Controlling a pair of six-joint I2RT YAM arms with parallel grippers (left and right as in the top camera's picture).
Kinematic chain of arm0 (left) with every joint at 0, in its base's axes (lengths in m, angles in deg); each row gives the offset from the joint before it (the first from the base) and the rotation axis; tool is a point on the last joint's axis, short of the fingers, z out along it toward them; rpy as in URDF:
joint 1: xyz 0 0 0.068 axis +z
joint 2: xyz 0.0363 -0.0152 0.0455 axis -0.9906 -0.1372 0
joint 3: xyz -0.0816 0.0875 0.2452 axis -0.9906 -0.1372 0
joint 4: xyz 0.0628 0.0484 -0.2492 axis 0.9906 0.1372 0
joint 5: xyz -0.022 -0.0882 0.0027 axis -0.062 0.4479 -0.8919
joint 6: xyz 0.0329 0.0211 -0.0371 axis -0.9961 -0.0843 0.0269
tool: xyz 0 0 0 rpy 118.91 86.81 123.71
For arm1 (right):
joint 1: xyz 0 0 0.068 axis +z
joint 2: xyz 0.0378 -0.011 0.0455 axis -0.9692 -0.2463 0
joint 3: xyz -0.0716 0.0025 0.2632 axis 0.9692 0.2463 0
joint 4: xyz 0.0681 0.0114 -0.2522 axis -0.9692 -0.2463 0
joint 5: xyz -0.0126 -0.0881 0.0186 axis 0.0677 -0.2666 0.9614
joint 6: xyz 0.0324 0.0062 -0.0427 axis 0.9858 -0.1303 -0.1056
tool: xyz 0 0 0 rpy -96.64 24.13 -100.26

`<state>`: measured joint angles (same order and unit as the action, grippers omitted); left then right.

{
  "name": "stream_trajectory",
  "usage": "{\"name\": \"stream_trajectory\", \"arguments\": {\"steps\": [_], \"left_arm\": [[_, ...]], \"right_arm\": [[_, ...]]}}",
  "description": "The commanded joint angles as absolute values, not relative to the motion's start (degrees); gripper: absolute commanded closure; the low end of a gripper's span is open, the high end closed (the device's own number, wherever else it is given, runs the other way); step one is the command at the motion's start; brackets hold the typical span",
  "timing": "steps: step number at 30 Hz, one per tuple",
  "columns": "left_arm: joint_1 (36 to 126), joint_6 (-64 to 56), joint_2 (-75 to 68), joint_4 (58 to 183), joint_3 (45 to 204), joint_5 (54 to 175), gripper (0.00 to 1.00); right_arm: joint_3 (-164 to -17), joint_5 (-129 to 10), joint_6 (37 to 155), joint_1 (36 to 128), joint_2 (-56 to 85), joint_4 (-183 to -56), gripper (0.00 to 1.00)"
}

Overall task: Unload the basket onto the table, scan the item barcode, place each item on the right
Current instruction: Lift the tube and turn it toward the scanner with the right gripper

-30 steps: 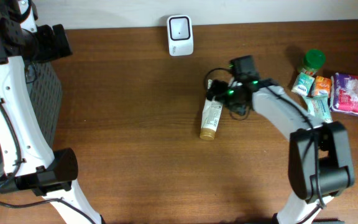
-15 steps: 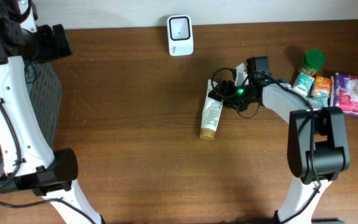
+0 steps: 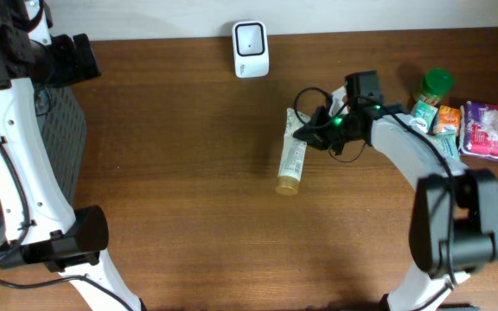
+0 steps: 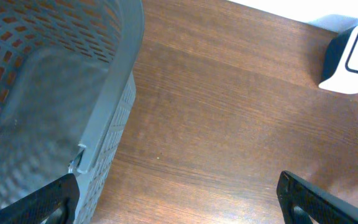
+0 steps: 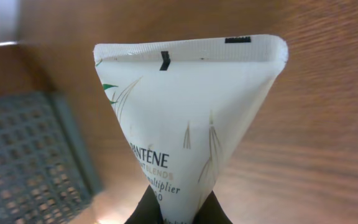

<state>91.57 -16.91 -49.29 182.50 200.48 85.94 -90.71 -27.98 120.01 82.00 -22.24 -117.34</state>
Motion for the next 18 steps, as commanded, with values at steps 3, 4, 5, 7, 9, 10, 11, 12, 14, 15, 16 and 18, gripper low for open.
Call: {"name": "stream_trajectory", "arguments": {"steps": [3,4,5,7,9,10,11,12,14,15,16,18], "left_arm": [[91.77,-16.58,-48.42,182.54,200.92,86.33,0.01],[91.77,-16.56,-48.42,182.54,200.92,86.35,0.01],[91.77,-16.56,-48.42,182.54,200.92,86.33,0.01],[91.77,-16.56,-48.42,182.54,200.92,86.33,0.01],[91.77,-16.56,-48.42,182.54,200.92,86.33,0.01],[91.77,-16.56,-48.42,182.54,200.92,86.33,0.01],[91.77,-16.56,-48.42,182.54,200.92,86.33,0.01],[91.77,-16.56,-48.42,182.54,200.92,86.33,0.01],[91.77,-16.56,-48.42,182.54,200.92,86.33,0.01],[91.77,-16.58,-48.42,182.54,200.92,86.33,0.01],[91.77,-16.56,-48.42,182.54,200.92,86.33,0.01],[91.77,-16.56,-48.42,182.54,200.92,86.33,0.01]], "right_arm": [[-92.17,-17.45,133.49,85.33,-15.23,-117.99,0.96],[-92.17,-17.45,135.61,86.62,-14.88,-117.58,0.96],[-92.17,-17.45,136.79,88.34,-14.77,-115.37,0.96],[-92.17,-18.3,136.75,90.79,-14.77,-110.8,0.96],[-92.17,-27.41,135.24,93.72,-14.77,-108.49,0.96],[-92.17,-29.62,135.24,94.31,-14.68,-108.42,0.96],[-92.17,-32.31,135.24,94.88,-14.13,-106.52,0.96],[-92.17,-33.69,135.24,94.92,-13.09,-101.16,0.96],[-92.17,-44.86,135.24,94.92,-10.33,-94.54,0.96],[-92.17,-49.08,135.22,94.92,-9.5,-93.91,0.96],[-92.17,-52.77,135.22,94.92,-8.63,-93.38,0.96],[-92.15,-53.12,135.2,94.92,-8.47,-91.09,0.96]]}}
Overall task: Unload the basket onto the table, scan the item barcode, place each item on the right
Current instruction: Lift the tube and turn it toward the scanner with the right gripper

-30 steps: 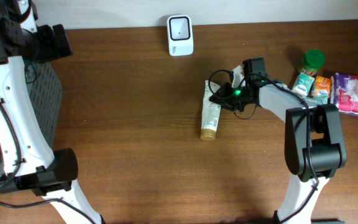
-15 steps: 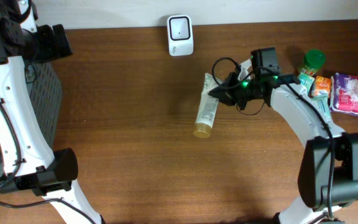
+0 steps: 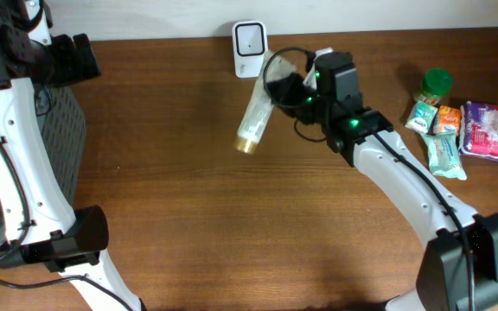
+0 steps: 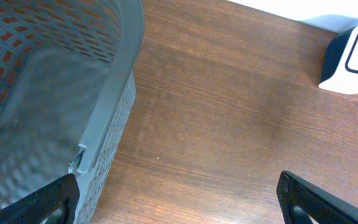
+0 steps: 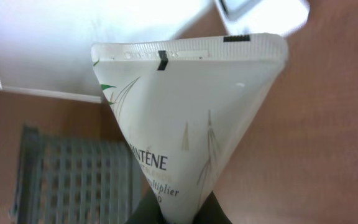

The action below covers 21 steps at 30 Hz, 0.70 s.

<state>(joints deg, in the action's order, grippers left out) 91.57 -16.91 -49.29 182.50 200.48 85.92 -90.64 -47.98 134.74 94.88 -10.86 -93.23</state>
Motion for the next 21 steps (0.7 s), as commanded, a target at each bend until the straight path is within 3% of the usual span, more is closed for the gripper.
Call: {"name": "stream_trajectory", "arguments": {"steps": [1,6,21], "left_arm": [[91.77,-16.56,-48.42,182.54,200.92,86.33,0.01],[91.77,-16.56,-48.42,182.54,200.92,86.33,0.01],[91.77,-16.56,-48.42,182.54,200.92,86.33,0.01]], "right_arm": [[-92.15,-53.12,133.58,94.92,-8.47,-90.87,0.96],[-92.15,-53.1,121.38,94.92,-8.47,-90.61,0.96],[-92.15,-50.93,127.59,94.92,-8.47,-93.34,0.96]]}}
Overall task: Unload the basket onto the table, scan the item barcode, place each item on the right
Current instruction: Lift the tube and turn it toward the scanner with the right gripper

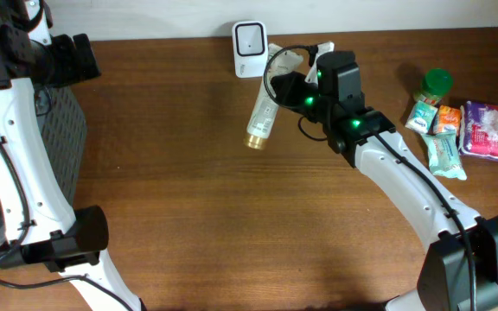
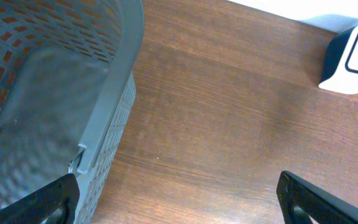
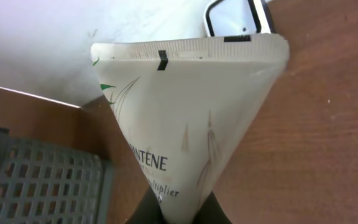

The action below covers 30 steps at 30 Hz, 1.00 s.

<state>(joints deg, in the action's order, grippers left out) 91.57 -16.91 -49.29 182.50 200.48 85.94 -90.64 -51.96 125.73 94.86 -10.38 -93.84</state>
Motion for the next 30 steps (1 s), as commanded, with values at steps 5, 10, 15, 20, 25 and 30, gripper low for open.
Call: {"name": "stream_trajectory", "arguments": {"steps": [5,10,15,20,25,30], "left_arm": [[91.77,-16.56,-48.42,182.54,200.92,86.35,0.01],[91.77,-16.56,-48.42,182.54,200.92,86.33,0.01],[91.77,-16.56,-48.42,182.54,200.92,86.33,0.01],[91.77,-16.56,-48.42,182.54,200.92,86.35,0.01],[91.77,-16.56,-48.42,182.54,200.92,86.33,0.01],[91.77,-16.56,-48.42,182.54,200.92,86.33,0.01]], "right_arm": [[-92.15,-50.93,135.46,94.92,-8.47,-96.38,0.96],[-92.15,-50.95,135.55,94.92,-8.47,-96.9,0.96],[-92.15,-50.95,135.55,94.86,-8.47,-97.03,0.96],[-92.15,-50.98,135.53,94.86,-8.47,-97.12,0.96],[-92.15,-51.02,135.53,94.86,-8.47,-97.21,0.96],[-92.15,-51.2,135.5,94.86,-8.5,-97.23,0.96]]}}
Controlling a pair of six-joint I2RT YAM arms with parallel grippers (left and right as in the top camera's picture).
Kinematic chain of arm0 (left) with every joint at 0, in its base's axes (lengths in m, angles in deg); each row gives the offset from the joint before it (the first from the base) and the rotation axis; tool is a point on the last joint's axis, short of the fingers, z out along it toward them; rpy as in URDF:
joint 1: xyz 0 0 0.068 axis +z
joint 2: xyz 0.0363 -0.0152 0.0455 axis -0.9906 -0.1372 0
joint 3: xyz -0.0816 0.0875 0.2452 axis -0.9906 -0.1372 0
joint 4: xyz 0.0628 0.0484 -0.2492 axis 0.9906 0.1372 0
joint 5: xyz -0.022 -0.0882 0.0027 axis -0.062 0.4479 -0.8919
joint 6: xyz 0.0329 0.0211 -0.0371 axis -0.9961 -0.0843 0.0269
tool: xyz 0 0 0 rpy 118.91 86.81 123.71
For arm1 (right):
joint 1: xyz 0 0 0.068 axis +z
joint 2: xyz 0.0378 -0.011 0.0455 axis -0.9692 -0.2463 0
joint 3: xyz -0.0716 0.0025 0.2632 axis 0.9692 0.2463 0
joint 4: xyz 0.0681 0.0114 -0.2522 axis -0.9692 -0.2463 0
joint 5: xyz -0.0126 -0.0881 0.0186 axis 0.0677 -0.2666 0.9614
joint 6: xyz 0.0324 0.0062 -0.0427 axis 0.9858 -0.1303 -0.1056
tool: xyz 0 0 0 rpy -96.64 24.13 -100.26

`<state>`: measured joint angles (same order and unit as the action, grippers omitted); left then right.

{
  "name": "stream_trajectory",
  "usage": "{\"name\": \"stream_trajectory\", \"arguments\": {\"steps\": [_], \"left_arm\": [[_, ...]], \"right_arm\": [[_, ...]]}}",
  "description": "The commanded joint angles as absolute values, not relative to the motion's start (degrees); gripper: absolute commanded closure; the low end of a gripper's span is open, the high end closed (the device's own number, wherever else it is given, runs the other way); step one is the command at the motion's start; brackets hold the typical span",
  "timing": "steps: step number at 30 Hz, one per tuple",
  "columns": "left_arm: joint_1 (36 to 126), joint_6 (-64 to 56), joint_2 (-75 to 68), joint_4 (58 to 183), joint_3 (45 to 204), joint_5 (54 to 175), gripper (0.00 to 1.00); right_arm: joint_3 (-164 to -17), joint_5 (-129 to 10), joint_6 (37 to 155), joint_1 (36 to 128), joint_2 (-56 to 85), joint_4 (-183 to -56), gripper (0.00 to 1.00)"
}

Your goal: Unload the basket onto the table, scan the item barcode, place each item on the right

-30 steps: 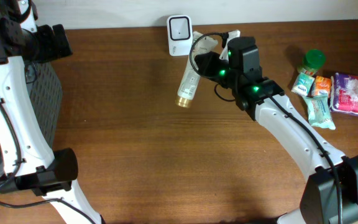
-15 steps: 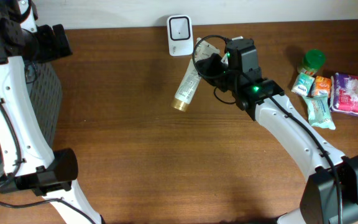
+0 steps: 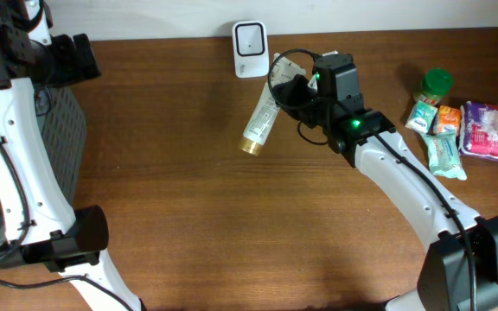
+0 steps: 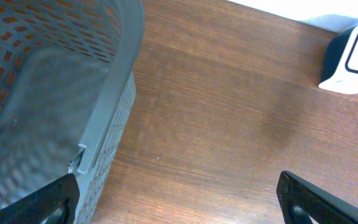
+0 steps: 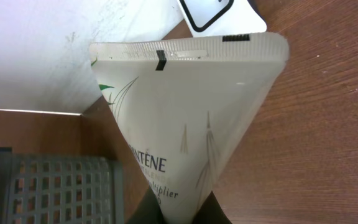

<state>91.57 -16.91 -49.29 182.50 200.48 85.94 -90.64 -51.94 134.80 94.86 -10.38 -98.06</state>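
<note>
A white Pantene tube (image 3: 260,123) with a gold cap hangs tilted above the table, cap end toward the front left. My right gripper (image 3: 296,91) is shut on its crimped end. In the right wrist view the tube (image 5: 185,118) fills the frame, pinched between the dark fingers (image 5: 213,214) at the bottom. The white scanner (image 3: 250,37) stands at the back edge, just beyond the tube, and its corner (image 5: 219,14) peeks over the tube's seam. My left gripper (image 4: 179,199) is open far off at the back left, with nothing between its fingers.
A grey mesh basket (image 4: 55,93) stands at the left edge (image 3: 63,147), under the left arm. At the right lie a green-capped jar (image 3: 437,85), small packets (image 3: 443,121) and a purple-white pack (image 3: 491,130).
The tube's cap end has swung slightly toward the front left, and the scanner sits higher in the right wrist view. The right gripper still holds the tube. The left arm has not moved.
The tube was first low over the table's middle right, with my right gripper shut on its crimped end. Then it was raised and close in front of the scanner. It has stayed by the scanner since, with small changes of tilt.
</note>
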Motion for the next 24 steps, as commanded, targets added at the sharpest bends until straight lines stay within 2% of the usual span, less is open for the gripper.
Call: {"name": "stream_trajectory", "arguments": {"steps": [1,21,24], "left_arm": [[91.77,-16.56,-48.42,182.54,200.92,86.35,0.01],[91.66,-16.56,-48.42,182.54,200.92,86.33,0.01],[91.66,-16.58,-48.42,182.54,200.92,86.33,0.01]], "right_arm": [[-92.15,-51.2,135.5,94.86,-8.47,-97.23,0.96],[-92.15,-53.4,134.7,94.86,-8.61,-97.4,0.96],[-92.15,-61.1,115.66,94.86,-9.7,-97.21,0.96]]}}
